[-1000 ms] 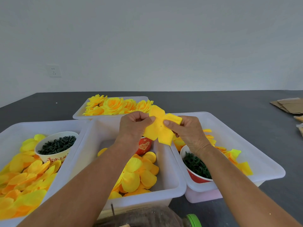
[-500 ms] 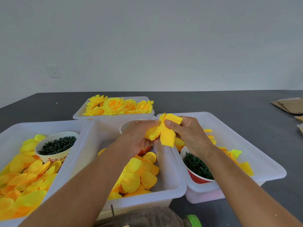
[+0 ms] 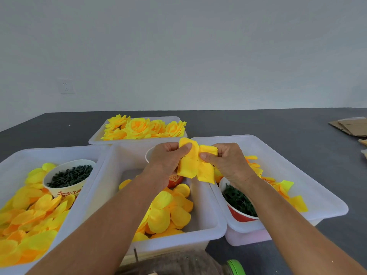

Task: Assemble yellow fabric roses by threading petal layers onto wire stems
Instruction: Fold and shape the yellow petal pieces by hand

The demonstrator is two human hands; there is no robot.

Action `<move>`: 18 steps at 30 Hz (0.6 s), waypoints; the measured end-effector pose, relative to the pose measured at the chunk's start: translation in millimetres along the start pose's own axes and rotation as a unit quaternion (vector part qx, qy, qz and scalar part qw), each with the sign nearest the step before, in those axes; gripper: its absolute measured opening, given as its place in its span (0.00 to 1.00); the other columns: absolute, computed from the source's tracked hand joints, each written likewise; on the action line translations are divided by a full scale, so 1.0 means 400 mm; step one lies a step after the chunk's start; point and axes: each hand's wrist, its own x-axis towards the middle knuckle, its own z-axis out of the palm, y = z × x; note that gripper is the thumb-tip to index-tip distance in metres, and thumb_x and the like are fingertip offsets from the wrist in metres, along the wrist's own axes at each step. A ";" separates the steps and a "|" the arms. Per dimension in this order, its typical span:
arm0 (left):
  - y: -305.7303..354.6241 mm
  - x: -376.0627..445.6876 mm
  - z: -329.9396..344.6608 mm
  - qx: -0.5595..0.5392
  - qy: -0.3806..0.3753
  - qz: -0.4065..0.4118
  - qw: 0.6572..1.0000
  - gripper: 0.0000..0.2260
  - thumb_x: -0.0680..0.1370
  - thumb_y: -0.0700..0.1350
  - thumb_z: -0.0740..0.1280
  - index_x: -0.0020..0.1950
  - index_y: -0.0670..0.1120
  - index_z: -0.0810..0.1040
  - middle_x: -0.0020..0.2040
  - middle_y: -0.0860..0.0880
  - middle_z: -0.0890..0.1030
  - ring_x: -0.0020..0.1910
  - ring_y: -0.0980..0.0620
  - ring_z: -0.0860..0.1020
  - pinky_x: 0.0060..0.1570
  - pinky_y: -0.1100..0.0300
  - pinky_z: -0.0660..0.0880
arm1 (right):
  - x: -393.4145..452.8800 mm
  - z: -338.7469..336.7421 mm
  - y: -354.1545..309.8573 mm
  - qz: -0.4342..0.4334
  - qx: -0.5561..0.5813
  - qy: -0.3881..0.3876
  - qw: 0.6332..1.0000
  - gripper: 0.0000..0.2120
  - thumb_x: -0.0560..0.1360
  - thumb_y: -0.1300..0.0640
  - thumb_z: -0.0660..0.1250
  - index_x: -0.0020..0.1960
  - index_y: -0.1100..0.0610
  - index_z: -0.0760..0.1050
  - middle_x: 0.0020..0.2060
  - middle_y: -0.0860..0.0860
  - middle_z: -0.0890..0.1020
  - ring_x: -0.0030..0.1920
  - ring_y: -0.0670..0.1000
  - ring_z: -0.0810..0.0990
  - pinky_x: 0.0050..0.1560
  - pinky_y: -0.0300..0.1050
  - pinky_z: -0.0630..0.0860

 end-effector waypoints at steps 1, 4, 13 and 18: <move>0.000 0.001 -0.001 0.000 -0.003 -0.002 1.000 0.11 0.75 0.46 0.70 0.54 0.41 0.80 0.51 0.42 0.82 0.51 0.42 0.81 0.50 0.47 0.79 | 0.000 0.000 0.001 -0.002 0.000 -0.006 1.000 0.13 0.72 0.62 0.71 0.39 0.73 0.75 0.35 0.68 0.78 0.34 0.54 0.75 0.38 0.48 0.73; 0.003 -0.003 -0.003 0.012 -0.002 0.015 1.000 0.08 0.73 0.42 0.71 0.49 0.39 0.81 0.49 0.39 0.82 0.51 0.38 0.80 0.51 0.42 0.78 | 0.000 0.001 -0.001 -0.008 -0.014 -0.033 0.999 0.10 0.74 0.63 0.69 0.40 0.70 0.77 0.36 0.67 0.78 0.35 0.54 0.76 0.39 0.49 0.74; 0.008 -0.015 -0.003 0.064 0.055 0.105 0.991 0.14 0.68 0.43 0.76 0.40 0.35 0.76 0.41 0.32 0.77 0.39 0.39 0.75 0.45 0.38 0.75 | 0.002 -0.004 0.003 0.033 -0.018 0.039 0.999 0.20 0.65 0.51 0.76 0.25 0.57 0.69 0.19 0.46 0.73 0.23 0.43 0.73 0.27 0.37 0.73; 0.008 -0.014 0.005 0.058 0.058 0.121 0.989 0.17 0.69 0.45 0.75 0.47 0.32 0.78 0.47 0.32 0.80 0.49 0.33 0.78 0.49 0.37 0.76 | 0.004 -0.003 0.006 0.036 0.003 0.058 0.998 0.21 0.67 0.55 0.76 0.23 0.56 0.67 0.16 0.45 0.71 0.21 0.42 0.72 0.27 0.38 0.73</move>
